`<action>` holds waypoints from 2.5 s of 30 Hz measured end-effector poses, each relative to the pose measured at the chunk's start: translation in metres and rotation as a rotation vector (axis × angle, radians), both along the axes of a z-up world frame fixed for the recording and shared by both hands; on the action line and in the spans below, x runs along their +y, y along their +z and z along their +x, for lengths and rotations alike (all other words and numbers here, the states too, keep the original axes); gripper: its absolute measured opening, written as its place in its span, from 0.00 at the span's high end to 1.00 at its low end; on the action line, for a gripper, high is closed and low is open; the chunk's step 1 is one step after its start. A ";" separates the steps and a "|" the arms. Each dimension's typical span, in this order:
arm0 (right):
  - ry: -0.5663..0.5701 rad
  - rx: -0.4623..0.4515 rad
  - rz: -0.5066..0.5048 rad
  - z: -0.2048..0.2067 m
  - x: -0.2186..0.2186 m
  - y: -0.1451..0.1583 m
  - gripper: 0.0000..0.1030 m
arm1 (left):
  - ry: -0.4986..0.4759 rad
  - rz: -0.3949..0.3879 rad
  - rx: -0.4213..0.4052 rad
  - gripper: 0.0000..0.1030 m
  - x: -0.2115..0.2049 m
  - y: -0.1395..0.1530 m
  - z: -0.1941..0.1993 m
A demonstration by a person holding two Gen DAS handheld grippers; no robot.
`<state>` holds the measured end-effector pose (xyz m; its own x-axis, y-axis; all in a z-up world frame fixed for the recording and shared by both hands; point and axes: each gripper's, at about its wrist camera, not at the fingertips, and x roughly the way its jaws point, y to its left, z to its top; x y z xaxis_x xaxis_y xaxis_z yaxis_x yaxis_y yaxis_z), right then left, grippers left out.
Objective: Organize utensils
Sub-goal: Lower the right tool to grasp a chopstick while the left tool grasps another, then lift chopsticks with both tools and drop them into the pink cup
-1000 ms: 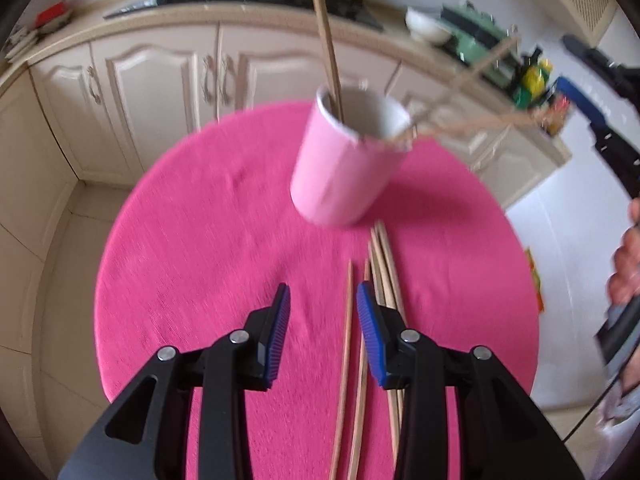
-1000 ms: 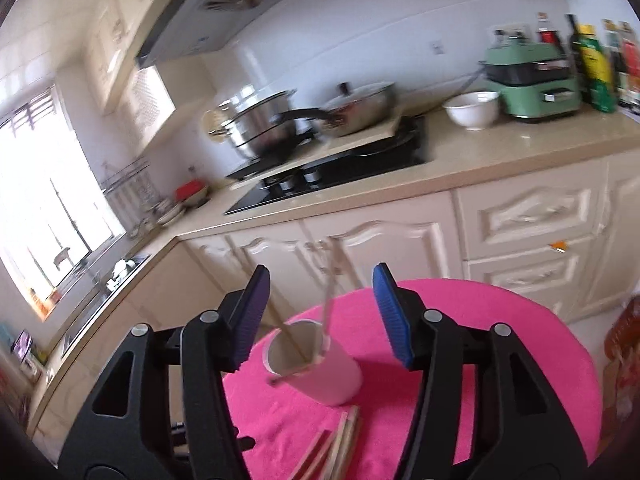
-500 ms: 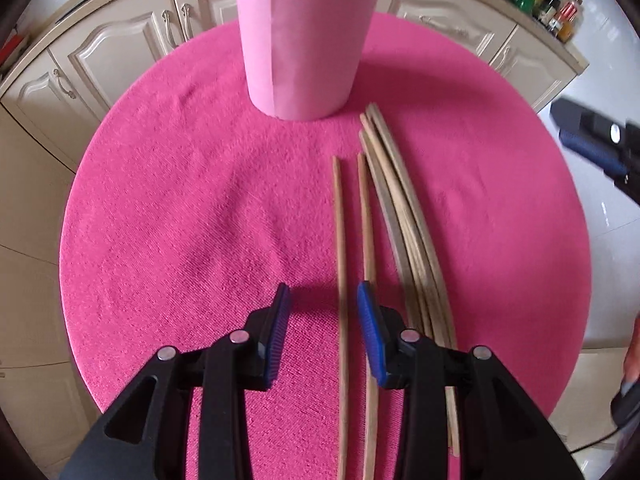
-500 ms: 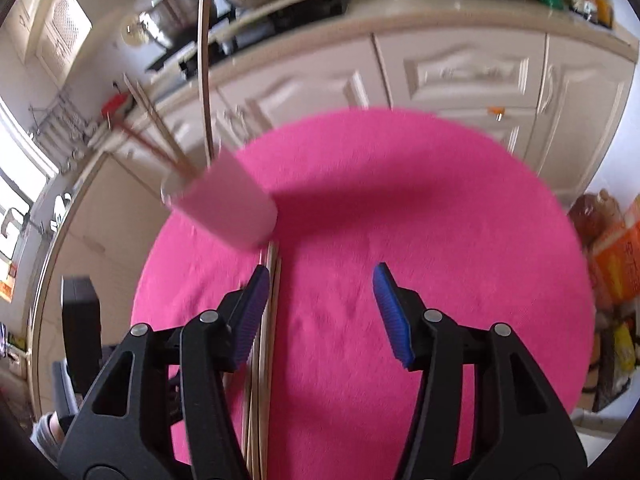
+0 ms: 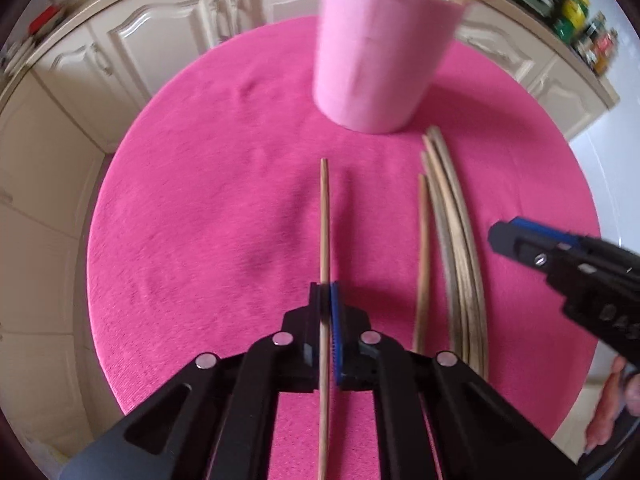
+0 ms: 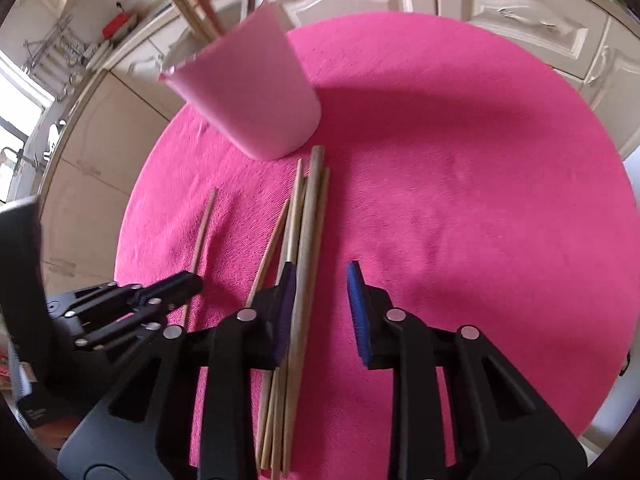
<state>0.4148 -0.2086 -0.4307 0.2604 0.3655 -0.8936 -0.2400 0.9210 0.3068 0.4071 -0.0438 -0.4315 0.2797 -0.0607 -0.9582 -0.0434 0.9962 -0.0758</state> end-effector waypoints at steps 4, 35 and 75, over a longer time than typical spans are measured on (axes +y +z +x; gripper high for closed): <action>0.005 0.023 -0.029 0.005 0.008 -0.007 0.78 | 0.021 -0.008 -0.026 0.95 0.013 0.007 -0.003; -0.010 0.082 -0.097 0.018 0.008 -0.010 0.92 | 0.030 -0.070 -0.083 0.95 0.027 0.027 -0.006; -0.253 -0.693 0.279 0.055 -0.065 0.158 0.95 | 0.084 -0.248 -0.837 0.95 0.035 0.186 0.032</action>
<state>0.4694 -0.2735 -0.2724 0.8297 0.4076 -0.3814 -0.2544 0.8843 0.3915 0.4392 -0.0086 -0.2456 0.8981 -0.1873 -0.3980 0.0506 0.9428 -0.3294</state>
